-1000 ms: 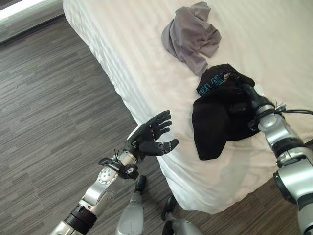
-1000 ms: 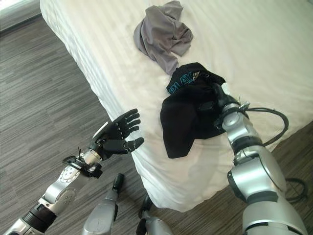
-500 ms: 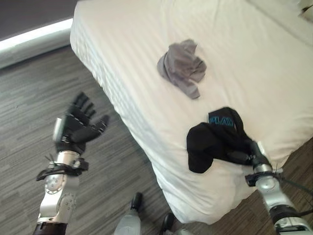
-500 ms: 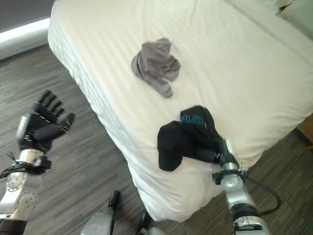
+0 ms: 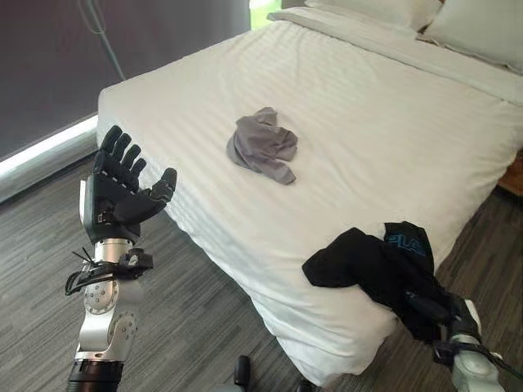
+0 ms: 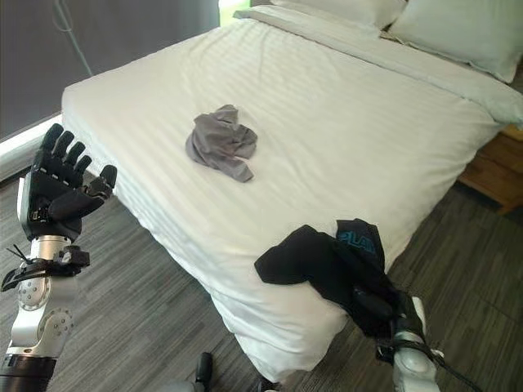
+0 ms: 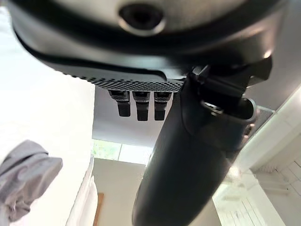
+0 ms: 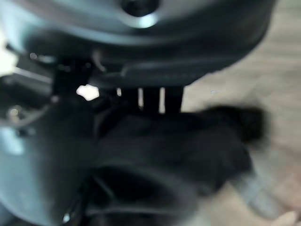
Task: Pick up bed clothes into laundry basket.
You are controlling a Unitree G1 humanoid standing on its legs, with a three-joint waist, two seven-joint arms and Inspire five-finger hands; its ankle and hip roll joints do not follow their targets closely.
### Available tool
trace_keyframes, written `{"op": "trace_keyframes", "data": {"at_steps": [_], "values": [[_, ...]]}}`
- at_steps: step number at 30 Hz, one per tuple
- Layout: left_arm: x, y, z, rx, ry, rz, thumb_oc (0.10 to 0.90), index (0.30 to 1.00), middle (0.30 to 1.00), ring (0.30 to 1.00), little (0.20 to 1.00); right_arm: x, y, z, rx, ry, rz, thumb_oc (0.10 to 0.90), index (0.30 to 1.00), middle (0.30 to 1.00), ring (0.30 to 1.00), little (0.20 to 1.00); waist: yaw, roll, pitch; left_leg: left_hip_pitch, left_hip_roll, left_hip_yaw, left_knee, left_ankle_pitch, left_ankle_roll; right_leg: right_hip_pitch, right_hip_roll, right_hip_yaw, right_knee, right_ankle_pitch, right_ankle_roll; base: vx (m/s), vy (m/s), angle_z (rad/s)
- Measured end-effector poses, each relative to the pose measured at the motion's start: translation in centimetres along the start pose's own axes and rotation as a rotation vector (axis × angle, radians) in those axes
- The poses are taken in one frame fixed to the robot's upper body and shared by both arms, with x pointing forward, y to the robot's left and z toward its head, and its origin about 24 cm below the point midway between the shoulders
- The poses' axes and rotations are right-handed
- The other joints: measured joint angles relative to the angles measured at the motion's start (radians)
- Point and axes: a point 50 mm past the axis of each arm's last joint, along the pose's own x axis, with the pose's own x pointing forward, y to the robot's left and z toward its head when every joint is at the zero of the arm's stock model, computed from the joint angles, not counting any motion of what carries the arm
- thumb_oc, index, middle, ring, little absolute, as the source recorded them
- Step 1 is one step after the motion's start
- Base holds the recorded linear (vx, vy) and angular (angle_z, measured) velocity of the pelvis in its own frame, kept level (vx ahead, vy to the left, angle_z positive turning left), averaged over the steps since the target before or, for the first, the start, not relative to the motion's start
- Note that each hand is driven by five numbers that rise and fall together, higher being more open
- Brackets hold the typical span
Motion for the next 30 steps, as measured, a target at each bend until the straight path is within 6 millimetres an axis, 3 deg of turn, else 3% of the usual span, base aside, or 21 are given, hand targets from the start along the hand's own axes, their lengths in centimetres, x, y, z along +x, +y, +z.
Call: {"op": "trace_keyframes", "data": {"at_steps": [3,6,11,13,17,21,23,25,26,29,30], "values": [[0.2,0.0,0.2,0.022,-0.01,-0.002,0.8,0.9,0.9,0.9,0.9,0.1,-3.2,3.4,0.025,-0.128,-0.119,0.4,0.3,0.3,0.3,0.3,-0.041,0.017,0.006,0.016,0.01,0.073,0.0,-0.015,0.009,-0.012,0.002,0.067,-0.014,0.018,0.006,0.02,0.009,-0.68],[0.6,-0.6,0.3,0.043,-0.018,-0.027,0.8,0.9,0.9,0.9,0.9,-0.1,-5.4,6.3,0.027,-0.238,-0.201,0.4,0.3,0.3,0.3,0.3,-0.096,0.01,0.011,0.038,0.018,0.113,-0.001,-0.025,0.002,-0.001,0.006,0.115,-0.036,0.032,-0.001,0.03,0.002,-0.56],[2.2,-2.0,-0.1,0.118,-0.013,-0.04,0.8,0.9,0.9,0.9,0.9,-1.7,-8.1,9.5,0.004,-0.385,-0.317,0.4,0.3,0.3,0.3,0.3,-0.154,0.012,0.013,0.057,0.032,0.143,-0.001,-0.03,-0.003,0.001,0.016,0.148,-0.037,0.037,-0.004,0.02,-0.014,-0.25],[2.8,-3.3,-0.4,0.129,-0.012,-0.072,0.8,0.9,0.9,0.9,0.9,-1.6,-8.0,10.1,0.01,-0.413,-0.326,0.4,0.3,0.3,0.3,0.3,-0.172,0.013,0.013,0.058,0.037,0.149,-0.001,-0.034,-0.008,-0.003,0.022,0.164,-0.037,0.039,-0.007,0.02,-0.053,-0.14],[3.8,-5.6,-0.9,0.154,0.003,-0.138,0.8,0.9,0.9,0.9,0.9,-1.2,-5.8,11.3,0.012,-0.46,-0.247,0.4,0.3,0.3,0.3,0.3,-0.184,0.018,0.014,0.068,0.05,0.18,0.001,-0.038,-0.012,-0.013,0.035,0.199,-0.036,0.043,-0.014,-0.03,-0.085,-0.31],[3.8,-5.6,-0.8,0.156,0.002,-0.165,0.8,0.9,0.9,0.9,0.9,-1.5,-3.9,12.5,-0.016,-0.517,-0.151,0.4,0.3,0.3,0.3,0.3,-0.18,0.017,0.042,0.054,0.058,0.179,0.054,-0.033,-0.028,-0.012,0.036,0.227,-0.029,0.051,-0.027,-0.03,-0.062,-0.22],[4.3,-5.4,-0.3,0.179,-0.011,-0.175,0.8,0.9,0.9,0.9,0.9,-1.6,-4.0,12.5,-0.014,-0.518,-0.152,0.4,0.3,0.3,0.3,0.3,-0.167,-0.013,0.074,0.015,0.049,0.156,0.138,-0.02,-0.064,-0.01,0.011,0.219,-0.022,0.057,-0.04,-0.01,0.01,0.15],[4.5,-4.8,-0.1,0.211,-0.011,-0.173,0.8,0.9,0.9,0.9,0.9,-1.6,-3.9,12.6,-0.012,-0.521,-0.151,0.4,0.3,0.3,0.3,0.3,-0.151,-0.025,0.093,-0.017,0.062,0.133,0.23,-0.041,-0.086,0.0,0.004,0.208,-0.021,0.059,-0.048,-0.03,0.051,0.09],[4.7,-4.3,0.3,0.237,-0.019,-0.174,0.8,0.9,0.9,0.9,0.9,-1.4,-3.8,13.0,0.002,-0.533,-0.148,0.4,0.3,0.3,0.3,0.3,-0.141,-0.029,0.105,-0.025,0.07,0.079,0.269,-0.05,-0.099,-0.001,0.005,0.218,-0.017,0.058,-0.05,0.04,0.203,-0.05],[5.0,-3.8,0.8,0.241,-0.033,-0.157,0.8,0.9,0.9,0.9,0.9,-1.2,-3.3,14.1,0.033,-0.568,-0.141,0.4,0.3,0.3,0.3,0.3,-0.138,-0.023,0.109,-0.048,0.145,0.046,0.335,-0.068,-0.126,-0.001,-0.002,0.223,-0.016,0.06,-0.042,0.04,0.286,-0.02],[5.1,-3.8,1.0,0.239,-0.04,-0.153,0.8,0.9,0.9,0.9,0.9,-1.1,-2.9,14.5,0.051,-0.58,-0.132,0.4,0.3,0.3,0.3,0.3,-0.134,-0.023,0.109,-0.041,0.207,0.016,0.357,-0.081,-0.137,-0.016,-0.001,0.23,0.002,0.049,-0.036,0.03,0.37,-0.07]]}}
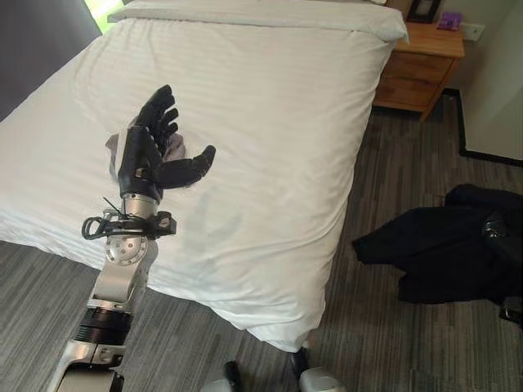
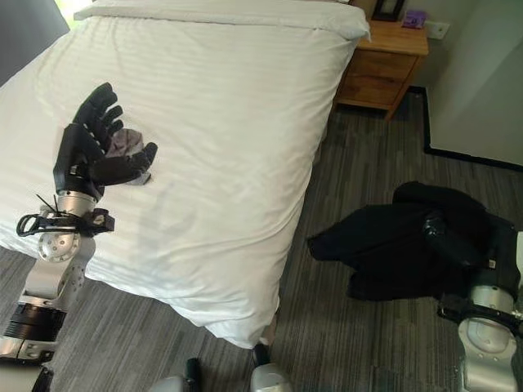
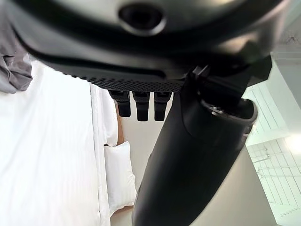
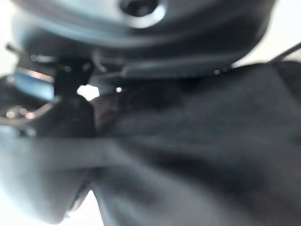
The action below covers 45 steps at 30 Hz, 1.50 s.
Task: Pick up bed clothes into laundry basket.
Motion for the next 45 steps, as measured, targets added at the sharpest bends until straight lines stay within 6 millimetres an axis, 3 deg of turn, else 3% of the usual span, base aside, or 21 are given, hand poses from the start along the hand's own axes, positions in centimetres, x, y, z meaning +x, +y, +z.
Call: {"op": "trace_keyframes", "data": {"at_steps": [3,4,7,8,12,14,18,21,22,24,25,26,27,28,29,34,35,37,40,42,45], "values": [[0.2,-0.4,0.2,-0.028,-0.008,-0.013,0.8,0.9,0.9,0.9,0.9,0.8,0.5,1.0,0.011,-0.039,0.009,0.4,0.3,0.3,0.3,0.3,-0.01,0.009,0.009,0.046,0.118,-0.018,-0.104,0.025,-0.033,-0.056,-0.019,0.018,0.084,-0.04,0.023,0.03,0.401,-0.07],[0.4,-1.3,0.0,-0.056,0.0,-0.035,0.8,0.9,0.9,0.9,0.9,0.9,0.2,1.2,0.011,-0.046,-0.006,0.4,0.3,0.3,0.3,0.3,-0.009,0.006,0.018,0.062,0.134,-0.019,-0.133,0.039,-0.065,-0.073,-0.04,0.035,0.111,-0.057,0.047,0.05,0.361,-0.05],[0.9,-3.7,-0.2,-0.092,0.009,-0.099,0.8,0.9,0.9,0.9,0.9,0.9,-0.5,1.2,0.006,-0.046,-0.036,0.4,0.3,0.3,0.3,0.3,-0.006,0.039,0.02,0.089,0.154,-0.05,-0.174,0.102,-0.07,-0.1,-0.09,0.066,0.138,-0.068,0.104,0.06,0.468,-0.03],[1.1,-5.0,-0.2,-0.091,0.013,-0.153,0.8,0.9,0.9,0.9,0.9,1.0,-0.5,1.4,0.011,-0.05,-0.051,0.4,0.3,0.3,0.3,0.3,-0.006,0.056,0.016,0.115,0.135,-0.074,-0.215,0.1,-0.085,-0.11,-0.109,0.074,0.147,-0.076,0.138,0.04,0.349,-0.08],[1.4,-7.1,-0.1,-0.083,0.027,-0.256,0.8,0.9,0.9,0.9,0.9,0.5,1.4,0.8,0.032,-0.032,0.008,0.4,0.3,0.3,0.3,0.3,0.008,0.019,0.017,0.137,-0.02,-0.145,-0.169,-0.108,-0.069,-0.123,-0.276,0.106,0.157,-0.004,0.212,0.0,0.357,-0.08],[2.0,-8.2,0.7,-0.076,0.002,-0.291,0.8,0.9,0.9,0.9,0.9,-0.3,2.1,-0.1,0.078,0.002,-0.003,0.4,0.3,0.3,0.3,0.3,0.025,0.016,0.012,0.121,-0.069,-0.143,-0.14,-0.172,-0.027,-0.125,-0.323,0.101,0.156,0.019,0.218,-0.13,0.36,0.14],[3.2,-9.4,2.1,-0.043,-0.047,-0.348,0.8,0.9,0.9,0.9,0.9,-1.7,6.4,-0.4,0.155,0.032,0.111,0.4,0.3,0.3,0.3,0.3,0.025,-0.003,0.017,0.068,-0.128,-0.079,-0.11,-0.198,0.021,-0.244,-0.354,0.089,0.228,0.125,0.21,-0.2,0.516,-0.18],[2.7,-11.6,-0.2,-0.009,0.056,-0.416,0.8,0.9,0.9,0.9,0.9,-3.9,7.4,-2.0,0.188,0.105,0.148,0.4,0.3,0.3,0.3,0.3,0.029,-0.003,0.017,0.057,-0.117,0.01,-0.017,-0.216,0.074,-0.274,-0.33,0.042,0.298,0.255,0.215,-0.22,0.575,-0.31],[2.9,-11.9,-0.5,0.031,0.064,-0.432,0.8,0.9,0.9,0.9,0.9,-3.8,7.3,-2.3,0.187,0.119,0.151,0.4,0.3,0.3,0.3,0.3,0.03,-0.01,0.021,0.064,-0.104,0.067,-0.002,-0.221,0.083,-0.307,-0.323,-0.008,0.334,0.29,0.181,-0.08,0.315,-0.45],[3.2,-11.5,-0.5,0.063,0.065,-0.416,0.8,0.9,0.9,0.9,0.9,-3.4,7.0,-2.0,0.191,0.104,0.145,0.4,0.3,0.3,0.3,0.3,0.006,-0.011,0.013,0.086,-0.086,0.081,-0.044,-0.258,0.081,-0.356,-0.276,-0.041,0.426,0.243,0.209,-0.1,0.32,-0.69],[3.5,-11.1,-0.5,0.084,0.06,-0.398,0.8,0.9,0.9,0.9,0.9,-3.2,7.3,-1.7,0.202,0.095,0.15,0.4,0.3,0.3,0.3,0.3,0.046,-0.034,0.019,0.099,-0.078,0.13,-0.044,-0.25,0.083,-0.425,-0.267,-0.097,0.5,0.223,0.216,-0.08,0.214,-0.94],[4.0,-9.9,-0.6,0.129,0.065,-0.368,0.8,0.9,0.9,0.9,0.9,-3.2,7.7,-1.6,0.214,0.086,0.162,0.4,0.3,0.3,0.3,0.3,0.038,-0.041,0.014,0.103,-0.037,0.153,-0.054,-0.254,0.081,-0.478,-0.204,-0.109,0.668,0.027,0.204,0.0,0.078,-0.98],[4.1,-9.4,-0.6,0.15,0.066,-0.354,0.8,0.9,0.9,0.9,0.9,-3.3,7.7,-1.6,0.211,0.082,0.169,0.4,0.3,0.3,0.3,0.3,0.033,-0.051,0.008,0.114,-0.035,0.154,-0.07,-0.242,0.068,-0.478,-0.151,-0.13,0.721,-0.039,0.144,-0.03,-0.067,-0.51],[4.4,-8.8,-0.5,0.166,0.06,-0.329,0.8,0.9,0.9,0.9,0.9,-2.9,7.4,-1.3,0.197,0.069,0.174,0.4,0.3,0.3,0.3,0.3,0.025,-0.064,-0.002,0.137,-0.052,0.173,-0.105,-0.221,0.049,-0.458,-0.127,-0.166,0.668,-0.092,0.052,0.0,-0.136,-0.76],[5.3,-7.8,-0.2,0.213,0.053,-0.294,0.8,0.9,0.9,0.9,0.9,-2.0,7.4,-0.4,0.188,0.028,0.18,0.4,0.3,0.3,0.3,0.3,0.031,-0.061,-0.001,0.157,-0.051,0.207,-0.128,-0.205,0.05,-0.401,-0.098,-0.17,0.53,-0.128,0.016,-0.04,-0.098,-1.05],[8.3,-5.0,1.0,0.361,0.044,-0.197,0.8,0.9,0.9,0.9,0.9,-0.8,6.8,0.2,0.164,0.003,0.186,0.4,0.3,0.3,0.3,0.3,0.032,-0.057,-0.001,0.106,-0.04,0.112,0.016,-0.121,0.06,-0.363,-0.021,-0.069,0.397,-0.064,-0.023,-0.01,-0.063,-0.72],[8.4,-4.6,0.8,0.381,0.056,-0.187,0.8,0.9,0.9,0.9,0.9,-0.8,6.6,-0.3,0.182,0.031,0.178,0.4,0.3,0.3,0.3,0.3,0.068,-0.066,0.002,0.08,-0.077,0.016,0.061,-0.167,0.049,-0.33,-0.015,-0.026,0.34,-0.052,-0.041,0.09,-0.013,-0.86],[8.8,-4.0,1.1,0.436,0.048,-0.175,0.8,0.9,0.9,0.9,0.9,-1.3,6.4,-1.2,0.178,0.07,0.183,0.4,0.3,0.3,0.3,0.3,0.068,-0.065,0.001,0.03,-0.128,-0.078,-0.038,-0.171,0.043,-0.264,-0.01,-0.025,0.232,-0.014,-0.051,0.13,0.018,-0.47],[9.4,-3.0,2.0,0.505,0.023,-0.145,0.8,0.9,0.9,0.9,0.9,-1.9,6.5,-1.8,0.156,0.093,0.221,0.4,0.3,0.3,0.3,0.3,0.068,-0.06,-0.003,-0.066,-0.18,-0.123,-0.137,-0.136,0.086,-0.228,0.012,-0.026,0.156,0.018,-0.043,0.08,0.037,-0.36],[9.5,-2.3,2.1,0.528,0.03,-0.131,0.8,0.9,0.9,0.9,0.9,-2.2,6.8,-2.0,0.153,0.102,0.244,0.4,0.3,0.3,0.3,0.3,0.066,-0.035,-0.015,-0.098,-0.169,-0.122,-0.139,-0.113,0.126,-0.227,0.058,-0.015,0.153,0.023,-0.036,0.02,0.075,-0.64],[9.4,-2.1,2.4,0.529,0.018,-0.119,0.8,0.9,0.9,0.9,0.9,-3.2,7.4,-2.9,0.187,0.145,0.251,0.4,0.3,0.3,0.3,0.3,0.058,-0.061,-0.033,-0.069,-0.177,-0.089,-0.208,-0.047,0.146,-0.223,0.042,0.016,0.122,0.031,0.004,0.01,0.056,-0.39]]}}
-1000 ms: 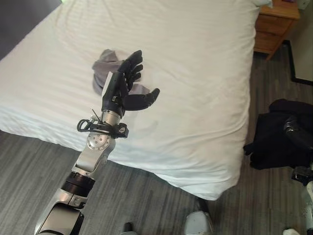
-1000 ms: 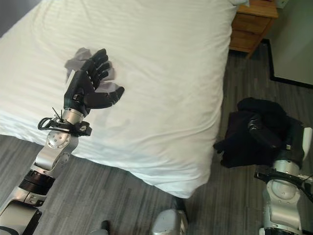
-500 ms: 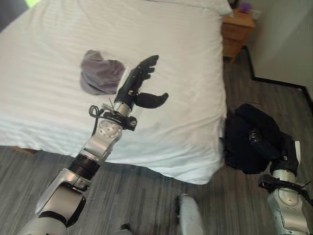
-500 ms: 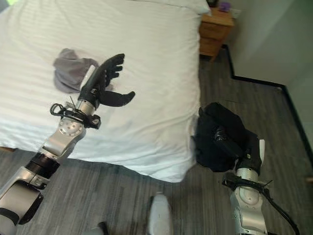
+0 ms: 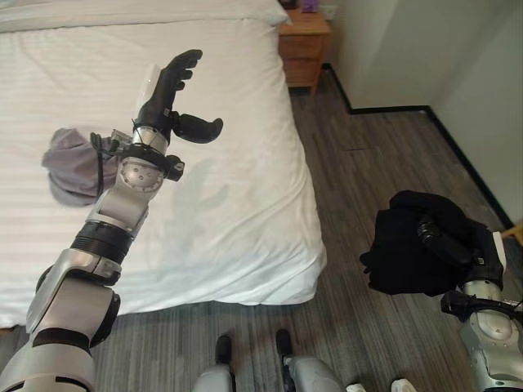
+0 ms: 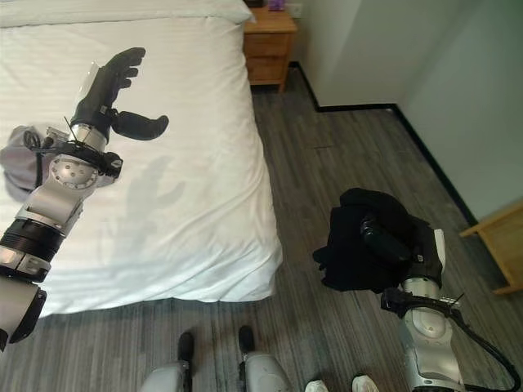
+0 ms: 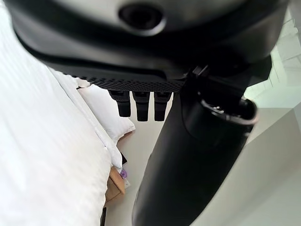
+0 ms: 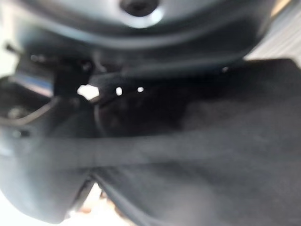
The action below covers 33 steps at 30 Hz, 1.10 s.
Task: Pick up bed clothes into laundry basket.
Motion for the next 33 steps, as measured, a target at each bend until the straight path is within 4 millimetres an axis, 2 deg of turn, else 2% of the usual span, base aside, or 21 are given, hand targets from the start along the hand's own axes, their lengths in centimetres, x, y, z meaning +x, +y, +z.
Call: {"op": "trace_keyframes", "data": {"at_steps": [1,2,7,10,11,12,16,19,20,21,22,23,24,25,26,28,29,30,31,32,33], "values": [[-0.1,-0.1,0.0,-0.001,-0.004,-0.003,0.8,0.9,0.9,0.9,0.9,0.0,0.0,0.0,0.001,0.001,0.0,0.4,0.3,0.3,0.3,0.3,-0.006,0.0,0.0,0.016,-0.009,0.005,-0.029,0.05,0.004,0.008,-0.009,0.007,-0.021,0.028,0.013,0.04,0.074,-0.15],[-0.2,-0.2,-0.2,-0.002,0.001,-0.008,0.8,0.9,0.9,0.9,0.9,-0.1,0.3,-0.2,0.005,0.008,0.008,0.4,0.3,0.3,0.3,0.3,-0.013,0.002,0.001,0.037,-0.016,0.013,-0.055,0.069,0.006,0.028,-0.02,0.007,-0.044,0.035,0.02,0.05,0.072,-0.13],[-0.8,-0.7,-1.1,-0.005,0.03,-0.02,0.8,0.9,0.9,0.9,0.9,0.0,1.2,-0.3,0.015,0.011,0.054,0.4,0.3,0.3,0.3,0.3,-0.011,0.002,0.001,0.122,-0.033,0.026,-0.136,0.09,0.014,0.12,-0.042,0.006,-0.139,0.053,0.04,0.05,0.051,0.02],[-0.9,-0.6,-1.3,-0.007,0.038,-0.015,0.8,0.9,0.9,0.9,0.9,0.8,2.0,0.7,0.034,-0.027,0.071,0.4,0.3,0.3,0.3,0.3,0.006,0.002,0.001,0.155,-0.034,0.026,-0.147,0.09,0.013,0.16,-0.047,0.004,-0.16,0.052,0.042,0.03,0.026,0.04],[-0.9,-0.5,-0.5,-0.018,0.003,-0.015,0.8,0.9,0.9,0.9,0.9,2.3,2.6,2.0,0.058,-0.075,0.064,0.4,0.3,0.3,0.3,0.3,0.013,0.012,0.0,0.167,-0.024,0.028,-0.148,0.075,0.014,0.172,-0.038,0.006,-0.161,0.046,0.049,0.0,0.0,0.0],[-1.2,-0.5,-0.8,-0.023,0.01,-0.017,0.8,0.9,0.9,0.9,0.9,2.3,2.8,2.0,0.091,-0.073,0.066,0.4,0.3,0.3,0.3,0.3,0.013,0.016,0.002,0.168,-0.022,0.042,-0.148,0.075,0.013,0.173,-0.042,-0.013,-0.161,0.045,0.05,0.02,0.009,-0.03],[-4.0,-1.6,-4.6,-0.034,0.133,-0.075,0.8,0.9,0.9,0.9,0.9,2.2,3.1,1.9,0.195,-0.065,0.059,0.4,0.3,0.3,0.3,0.3,0.008,0.064,0.018,0.182,-0.022,0.051,-0.148,0.073,0.011,0.187,-0.046,-0.026,-0.161,0.043,0.053,0.02,-0.039,-0.01],[-4.8,-2.3,-6.0,-0.021,0.19,-0.101,0.8,0.9,0.9,0.9,0.9,2.1,3.2,1.7,0.197,-0.053,0.064,0.4,0.3,0.3,0.3,0.3,0.006,0.079,0.031,0.142,-0.028,0.052,-0.098,0.078,-0.015,0.18,-0.044,-0.05,-0.154,0.037,0.042,-0.07,-0.02,0.27],[-4.4,-2.1,-6.3,0.034,0.205,-0.102,0.8,0.9,0.9,0.9,0.9,2.2,3.2,1.9,0.201,-0.058,0.067,0.4,0.3,0.3,0.3,0.3,0.006,0.046,0.062,0.041,-0.062,0.091,0.067,0.095,-0.046,0.154,-0.093,-0.081,-0.108,0.013,0.011,0.03,0.101,0.5],[-4.5,-1.8,-7.0,0.109,0.229,-0.116,0.8,0.9,0.9,0.9,0.9,2.2,3.3,1.9,0.202,-0.057,0.072,0.4,0.3,0.3,0.3,0.3,0.016,0.031,0.075,-0.004,-0.075,0.089,0.165,0.095,-0.065,0.162,-0.117,-0.067,-0.106,0.004,0.002,0.04,0.097,0.37],[-4.6,-1.0,-7.7,0.211,0.251,-0.138,0.8,0.9,0.9,0.9,0.9,2.4,3.7,1.9,0.21,-0.057,0.082,0.4,0.3,0.3,0.3,0.3,0.016,0.026,0.089,-0.046,-0.067,0.07,0.254,0.059,-0.082,0.173,-0.118,-0.066,-0.112,0.003,0.004,0.11,0.141,-0.09],[-4.9,0.4,-8.7,0.321,0.296,-0.143,0.8,0.9,0.9,0.9,0.9,2.5,3.9,2.1,0.222,-0.061,0.095,0.4,0.3,0.3,0.3,0.3,0.017,0.026,0.098,-0.051,-0.024,0.079,0.262,0.013,-0.073,0.171,-0.115,-0.08,-0.104,-0.001,-0.007,0.2,0.264,-0.08],[-4.6,1.1,-9.1,0.393,0.319,-0.134,0.8,0.9,0.9,0.9,0.9,2.2,3.2,1.9,0.224,-0.057,0.081,0.4,0.3,0.3,0.3,0.3,0.017,0.04,0.104,-0.056,0.058,0.098,0.246,-0.007,-0.087,0.188,-0.112,-0.092,-0.113,-0.004,-0.004,0.29,0.354,-0.01],[-4.4,1.6,-9.1,0.44,0.327,-0.136,0.8,0.9,0.9,0.9,0.9,2.0,3.0,1.6,0.228,-0.046,0.07,0.4,0.3,0.3,0.3,0.3,0.014,0.045,0.105,-0.053,0.111,0.128,0.216,-0.009,-0.09,0.191,-0.109,-0.109,-0.105,-0.01,0.002,0.36,0.364,0.24],[-4.0,2.6,-9.2,0.514,0.336,-0.123,0.8,0.9,0.9,0.9,0.9,1.8,2.3,1.2,0.233,-0.032,0.048,0.4,0.3,0.3,0.3,0.3,0.005,0.054,0.106,-0.033,0.19,0.138,0.126,0.014,-0.125,0.193,-0.1,-0.105,-0.095,-0.028,0.01,0.27,0.246,0.18],[-3.3,4.4,-8.9,0.671,0.34,-0.14,0.8,0.9,0.9,0.9,0.9,1.6,1.4,1.0,0.229,-0.03,0.012,0.4,0.3,0.3,0.3,0.3,-0.001,0.066,0.102,0.005,0.249,0.139,-0.041,0.064,-0.166,0.19,-0.107,-0.098,-0.093,-0.03,0.025,0.17,0.215,0.06],[-3.2,5.1,-8.7,0.709,0.333,-0.134,0.8,0.9,0.9,0.9,0.9,1.6,1.1,1.2,0.228,-0.037,0.004,0.4,0.3,0.3,0.3,0.3,-0.005,0.071,0.102,0.023,0.246,0.145,-0.069,0.075,-0.174,0.191,-0.116,-0.086,-0.097,-0.028,0.048,0.16,0.319,-0.25],[-3.1,6.1,-8.4,0.77,0.324,-0.135,0.8,0.9,0.9,0.9,0.9,1.8,0.7,1.7,0.213,-0.053,-0.001,0.4,0.3,0.3,0.3,0.3,-0.008,0.096,0.103,0.058,0.235,0.159,-0.094,0.099,-0.15,0.194,-0.123,-0.072,-0.104,-0.018,0.078,0.13,0.307,-0.54],[-2.9,6.9,-8.2,0.833,0.33,-0.131,0.8,0.9,0.9,0.9,0.9,1.7,0.2,2.3,0.203,-0.076,-0.002,0.4,0.3,0.3,0.3,0.3,-0.004,0.141,0.095,0.098,0.215,0.189,-0.108,0.12,-0.137,0.189,-0.127,-0.065,-0.103,-0.021,0.106,0.07,0.211,-0.49],[-2.4,8.0,-7.6,0.86,0.329,-0.094,0.8,0.9,0.9,0.9,0.9,1.5,0.8,1.9,0.239,-0.071,-0.003,0.4,0.3,0.3,0.3,0.3,-0.009,0.109,0.098,0.107,0.179,0.193,-0.127,0.141,-0.136,0.18,-0.169,-0.059,-0.088,-0.028,0.118,0.02,0.167,-0.42],[-2.1,9.1,-7.0,0.898,0.323,-0.064,0.8,0.9,0.9,0.9,0.9,1.0,1.6,1.5,0.265,-0.06,0.023,0.4,0.3,0.3,0.3,0.3,0.001,0.09,0.097,0.108,0.133,0.223,-0.132,0.137,-0.115,0.139,-0.219,-0.068,-0.043,-0.017,0.129,0.0,0.292,-0.34]]}}
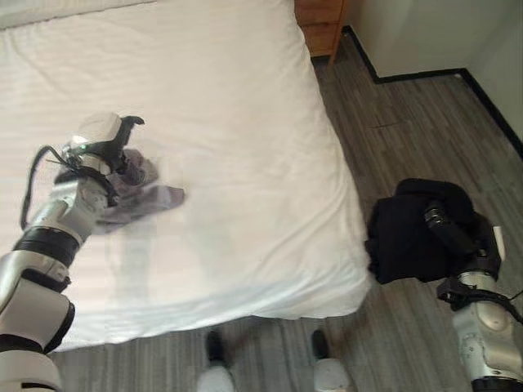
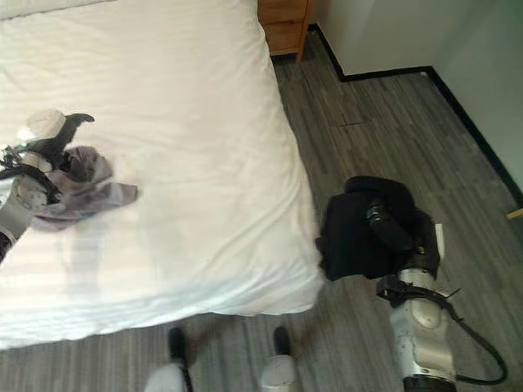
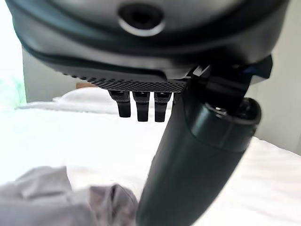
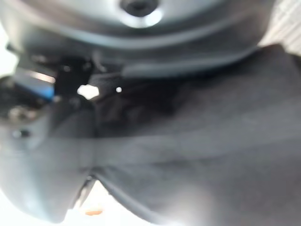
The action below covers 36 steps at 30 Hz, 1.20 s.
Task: Pick up bed clothes into laundry basket.
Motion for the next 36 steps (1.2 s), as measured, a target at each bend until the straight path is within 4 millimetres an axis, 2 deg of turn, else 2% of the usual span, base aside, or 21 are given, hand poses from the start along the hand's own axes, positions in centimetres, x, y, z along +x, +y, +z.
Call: {"op": "trace_keyframes", "data": {"at_steps": [1,2,3,4,5,6,7,8,11,15,21,25,30,36], "values": [[-0.1,0.6,-0.6,0.038,0.011,0.015,0.8,0.9,0.9,0.9,0.9,-0.2,1.0,-0.5,0.005,0.017,0.039,0.4,0.3,0.3,0.3,0.3,0.006,-0.003,0.0,0.006,-0.023,0.032,-0.002,-0.016,0.025,-0.029,-0.024,-0.012,0.035,0.018,0.013,-0.01,0.28,-0.48],[-0.1,0.8,-0.7,0.049,0.014,0.02,0.8,0.9,0.9,0.9,0.9,-0.4,1.6,-0.9,0.006,0.033,0.067,0.4,0.3,0.3,0.3,0.3,0.001,-0.008,0.002,0.008,-0.041,0.045,-0.004,-0.023,0.038,-0.064,-0.03,-0.008,0.086,0.028,0.011,-0.07,0.258,-0.46],[0.1,1.2,-1.0,0.07,0.034,0.036,0.8,0.9,0.9,0.9,0.9,-0.3,3.1,-1.1,-0.004,0.043,0.14,0.4,0.3,0.3,0.3,0.3,-0.006,0.012,0.026,0.02,-0.034,0.05,-0.014,-0.022,0.062,-0.202,-0.019,0.027,0.289,-0.008,0.042,-0.07,0.062,-0.26],[0.3,1.7,-1.5,0.1,0.051,0.041,0.8,0.9,0.9,0.9,0.9,-0.5,4.2,-1.4,-0.017,0.065,0.212,0.4,0.3,0.3,0.3,0.3,-0.002,0.015,0.029,0.017,-0.029,0.061,-0.015,-0.024,0.066,-0.244,-0.012,-0.024,0.272,-0.037,0.05,-0.04,0.051,-0.18],[0.3,2.1,-1.8,0.116,0.064,0.041,0.8,0.9,0.9,0.9,0.9,-0.7,4.7,-1.6,-0.018,0.074,0.246,0.4,0.3,0.3,0.3,0.3,-0.001,-0.005,0.028,0.019,-0.04,0.064,-0.014,-0.024,0.066,-0.259,-0.012,-0.063,0.229,-0.023,0.038,0.04,-0.021,0.19],[0.4,2.7,-2.0,0.121,0.073,0.053,0.8,0.9,0.9,0.9,0.9,-1.0,4.8,-1.8,-0.008,0.078,0.261,0.4,0.3,0.3,0.3,0.3,-0.006,-0.038,0.022,0.019,-0.057,0.058,-0.015,-0.027,0.068,-0.248,0.005,-0.062,0.159,0.03,0.022,0.06,-0.022,0.41],[0.5,2.9,-1.8,0.12,0.067,0.059,0.8,0.9,0.9,0.9,0.9,-1.3,4.6,-1.9,-0.009,0.087,0.257,0.4,0.3,0.3,0.3,0.3,-0.013,-0.059,0.012,0.016,-0.066,0.044,-0.015,-0.03,0.067,-0.232,0.015,-0.06,0.129,0.083,0.019,0.06,-0.021,0.51],[0.5,3.3,-2.0,0.121,0.07,0.071,0.8,0.9,0.9,0.9,0.9,-1.8,4.0,-2.0,-0.013,0.094,0.249,0.4,0.3,0.3,0.3,0.3,0.003,-0.075,0.004,0.014,-0.066,0.039,-0.015,-0.039,0.06,-0.198,0.031,-0.065,0.058,0.079,-0.014,0.03,-0.015,0.14],[-0.1,3.1,-4.0,0.12,0.161,0.068,0.8,0.9,0.9,0.9,0.9,-1.0,3.5,-1.1,-0.004,0.056,0.218,0.4,0.3,0.3,0.3,0.3,0.041,-0.071,0.004,0.01,-0.025,0.049,-0.015,-0.044,0.049,-0.173,0.085,-0.067,-0.015,0.112,-0.037,0.04,-0.021,-0.15],[-0.4,2.4,-4.6,0.132,0.173,0.03,0.8,0.9,0.9,0.9,0.9,-0.7,2.4,-0.4,-0.002,0.028,0.175,0.4,0.3,0.3,0.3,0.3,0.04,-0.071,0.004,0.01,-0.008,0.039,-0.015,-0.047,0.043,-0.141,0.102,-0.086,-0.06,0.124,-0.051,0.05,-0.002,0.06],[-0.5,3.5,-3.7,0.148,0.09,0.048,0.8,0.9,0.9,0.9,0.9,-0.7,2.4,-0.5,-0.004,0.03,0.175,0.4,0.3,0.3,0.3,0.3,0.051,-0.071,0.003,0.001,-0.011,0.023,-0.015,-0.048,0.04,-0.136,0.098,-0.098,-0.072,0.127,-0.052,0.03,0.008,0.07],[-1.2,4.8,-3.1,0.146,0.016,0.09,0.8,0.9,0.9,0.9,0.9,-0.7,2.4,-0.6,-0.015,0.032,0.177,0.4,0.3,0.3,0.3,0.3,0.076,-0.068,0.002,0.001,-0.013,0.016,-0.015,-0.048,0.04,-0.106,0.097,-0.115,-0.113,0.145,-0.051,0.01,0.005,0.1],[-1.6,5.4,-3.5,0.153,0.009,0.082,0.8,0.9,0.9,0.9,0.9,-0.6,2.3,-0.8,-0.02,0.04,0.174,0.4,0.3,0.3,0.3,0.3,0.101,-0.065,0.0,-0.002,-0.014,0.006,-0.015,-0.048,0.04,-0.103,0.095,-0.121,-0.116,0.146,-0.051,0.01,0.005,0.04],[-2.3,6.7,-2.5,0.208,-0.073,0.071,0.8,0.9,0.9,0.9,0.9,-0.6,2.2,-1.2,-0.041,0.064,0.182,0.4,0.3,0.3,0.3,0.3,0.122,-0.06,-0.003,-0.009,-0.021,-0.01,-0.015,-0.047,0.039,-0.103,0.089,-0.128,-0.116,0.147,-0.049,0.01,0.009,0.05]]}}
